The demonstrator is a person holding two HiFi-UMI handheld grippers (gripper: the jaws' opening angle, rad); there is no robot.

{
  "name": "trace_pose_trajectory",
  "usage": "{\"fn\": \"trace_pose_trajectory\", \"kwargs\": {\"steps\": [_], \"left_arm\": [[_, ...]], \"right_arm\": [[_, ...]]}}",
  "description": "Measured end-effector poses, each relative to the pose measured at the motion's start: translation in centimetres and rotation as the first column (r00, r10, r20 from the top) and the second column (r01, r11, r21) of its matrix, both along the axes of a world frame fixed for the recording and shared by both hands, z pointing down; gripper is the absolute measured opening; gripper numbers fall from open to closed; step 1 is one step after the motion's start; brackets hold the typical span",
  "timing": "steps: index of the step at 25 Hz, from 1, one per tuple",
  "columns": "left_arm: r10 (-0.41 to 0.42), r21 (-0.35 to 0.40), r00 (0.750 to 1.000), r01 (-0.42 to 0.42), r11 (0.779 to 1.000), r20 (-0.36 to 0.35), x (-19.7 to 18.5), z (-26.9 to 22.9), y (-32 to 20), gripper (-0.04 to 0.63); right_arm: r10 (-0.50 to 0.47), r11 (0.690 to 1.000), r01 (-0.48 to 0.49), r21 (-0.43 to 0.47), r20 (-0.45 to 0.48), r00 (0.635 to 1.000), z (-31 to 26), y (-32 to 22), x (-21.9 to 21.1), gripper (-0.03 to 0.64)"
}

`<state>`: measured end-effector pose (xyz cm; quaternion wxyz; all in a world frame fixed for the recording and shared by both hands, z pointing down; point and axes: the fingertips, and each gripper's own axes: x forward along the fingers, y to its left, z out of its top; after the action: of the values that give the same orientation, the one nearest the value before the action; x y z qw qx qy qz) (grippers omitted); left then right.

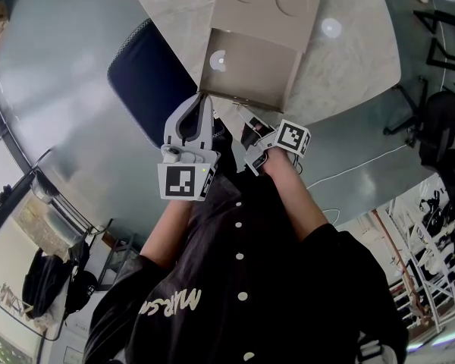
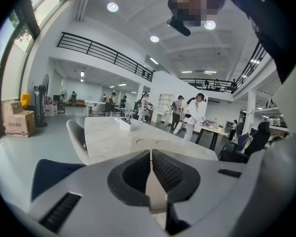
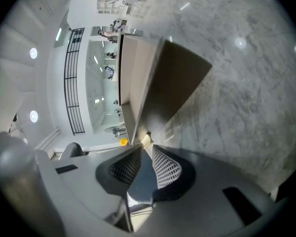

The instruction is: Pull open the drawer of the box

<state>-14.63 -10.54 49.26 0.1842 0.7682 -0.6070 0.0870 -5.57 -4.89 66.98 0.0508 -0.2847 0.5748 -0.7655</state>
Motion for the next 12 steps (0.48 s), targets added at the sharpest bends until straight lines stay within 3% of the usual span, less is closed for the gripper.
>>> {"fn": "trace_pose_trajectory", "kwargs": {"steps": [3,7,9,12], "left_arm": [[0.002,0.013,1.0,-0.002,1.0,0.001,0.1,-0.5,-0.2,0.023],[0.0,0.036,1.0,0.0,0.999,0.007,0.3,-1.4,-0.7,0.023],[-0.007,0.04,1.0,0.006,0.999,0.016,0.2,-1.7,-1.0,0.023],[-0.013,0.055,1.0,0.012,0.998,0.022,0.1,-2.7,-1.4,0.023]], "right_arm": [[-0.068,0.998,0.067,0.005,0.029,0.997,-0.9,1.1,-1.3,0.053],[-0.152,0.98,0.148,0.131,0.019,0.988,-3.3,0.0,-2.5,0.0],[-0.175,0.957,0.178,0.23,-0.031,0.984,-4.8,-1.8,-2.5,-0.003],[-0.168,0.898,0.217,0.383,-0.156,0.973,-7.1,-5.1,-1.6,-0.003]]}}
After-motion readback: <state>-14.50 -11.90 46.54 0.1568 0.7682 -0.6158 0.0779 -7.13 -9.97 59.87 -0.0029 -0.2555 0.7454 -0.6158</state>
